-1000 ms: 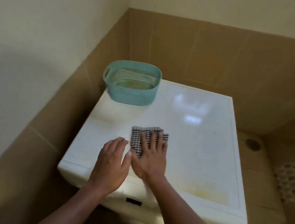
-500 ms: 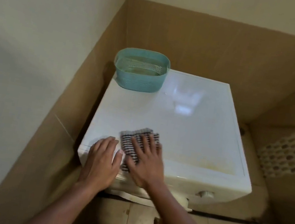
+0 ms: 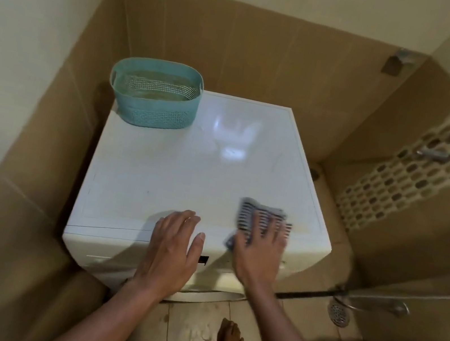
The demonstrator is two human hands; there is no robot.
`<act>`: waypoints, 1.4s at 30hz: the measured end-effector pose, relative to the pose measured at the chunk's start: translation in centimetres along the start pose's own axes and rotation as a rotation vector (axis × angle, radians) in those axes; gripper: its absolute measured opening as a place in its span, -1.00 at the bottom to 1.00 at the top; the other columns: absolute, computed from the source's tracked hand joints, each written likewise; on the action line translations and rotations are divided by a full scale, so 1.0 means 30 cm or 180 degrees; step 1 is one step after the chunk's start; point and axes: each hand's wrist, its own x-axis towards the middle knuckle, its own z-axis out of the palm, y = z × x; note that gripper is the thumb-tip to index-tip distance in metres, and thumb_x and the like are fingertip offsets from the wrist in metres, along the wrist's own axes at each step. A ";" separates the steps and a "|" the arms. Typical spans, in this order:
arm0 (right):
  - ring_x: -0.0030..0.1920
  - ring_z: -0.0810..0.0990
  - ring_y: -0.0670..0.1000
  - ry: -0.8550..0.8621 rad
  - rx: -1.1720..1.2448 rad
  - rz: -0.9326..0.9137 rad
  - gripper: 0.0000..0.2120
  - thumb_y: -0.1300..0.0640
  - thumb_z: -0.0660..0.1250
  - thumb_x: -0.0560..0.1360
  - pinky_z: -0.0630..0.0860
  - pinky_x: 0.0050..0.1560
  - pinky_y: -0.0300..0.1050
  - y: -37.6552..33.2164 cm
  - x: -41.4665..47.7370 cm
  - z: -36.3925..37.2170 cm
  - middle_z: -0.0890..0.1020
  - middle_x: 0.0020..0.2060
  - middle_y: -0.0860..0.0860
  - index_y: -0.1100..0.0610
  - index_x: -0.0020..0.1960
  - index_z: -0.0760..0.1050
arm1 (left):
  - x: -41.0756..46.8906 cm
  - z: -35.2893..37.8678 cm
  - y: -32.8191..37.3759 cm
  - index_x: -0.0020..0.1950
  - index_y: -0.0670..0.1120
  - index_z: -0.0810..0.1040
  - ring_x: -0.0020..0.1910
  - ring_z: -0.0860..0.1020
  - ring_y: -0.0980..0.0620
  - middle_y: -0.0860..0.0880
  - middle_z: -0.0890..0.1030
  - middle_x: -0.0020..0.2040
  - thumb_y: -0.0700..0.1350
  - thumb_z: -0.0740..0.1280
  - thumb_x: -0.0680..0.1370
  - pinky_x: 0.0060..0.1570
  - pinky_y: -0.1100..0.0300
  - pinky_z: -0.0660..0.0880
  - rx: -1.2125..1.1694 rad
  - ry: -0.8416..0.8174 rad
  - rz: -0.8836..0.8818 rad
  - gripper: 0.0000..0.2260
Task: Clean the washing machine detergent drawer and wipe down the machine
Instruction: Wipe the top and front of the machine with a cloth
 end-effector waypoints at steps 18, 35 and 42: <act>0.60 -0.22 0.25 -0.0913 -0.0344 -0.0876 -0.35 -0.29 0.03 0.61 -0.09 0.55 0.24 -0.559 0.450 0.086 -0.08 0.63 0.09 -0.13 0.63 -0.01 | 0.301 -0.338 -0.258 0.38 -0.18 0.50 0.34 0.47 -0.10 -0.12 0.51 0.37 -0.03 0.27 0.65 0.34 -0.01 0.42 -0.0441 0.0859 -0.1097 -0.65; 0.59 -0.09 0.30 -0.0539 -0.0252 -0.0293 -0.32 -0.24 0.06 0.61 -0.05 0.55 0.27 -0.459 0.748 0.114 0.01 0.61 0.23 -0.02 0.64 -0.02 | 1.013 -0.405 -0.181 0.45 -0.20 0.34 -0.21 0.70 -0.12 -0.29 0.66 0.04 -0.20 0.17 0.65 -0.33 0.11 0.68 -0.3786 0.0978 -0.3183 -0.64; 0.60 -0.14 0.29 -0.0885 -0.0039 -0.2085 -0.35 -0.25 0.10 0.58 -0.10 0.55 0.26 -0.911 0.735 0.220 0.04 0.61 0.21 -0.11 0.62 0.10 | 1.175 -0.619 -0.097 0.20 -0.17 0.44 -0.42 0.70 -0.07 -0.24 0.67 -0.19 -0.21 0.16 0.60 -0.40 0.11 0.64 -0.3561 0.1368 -0.2501 -0.80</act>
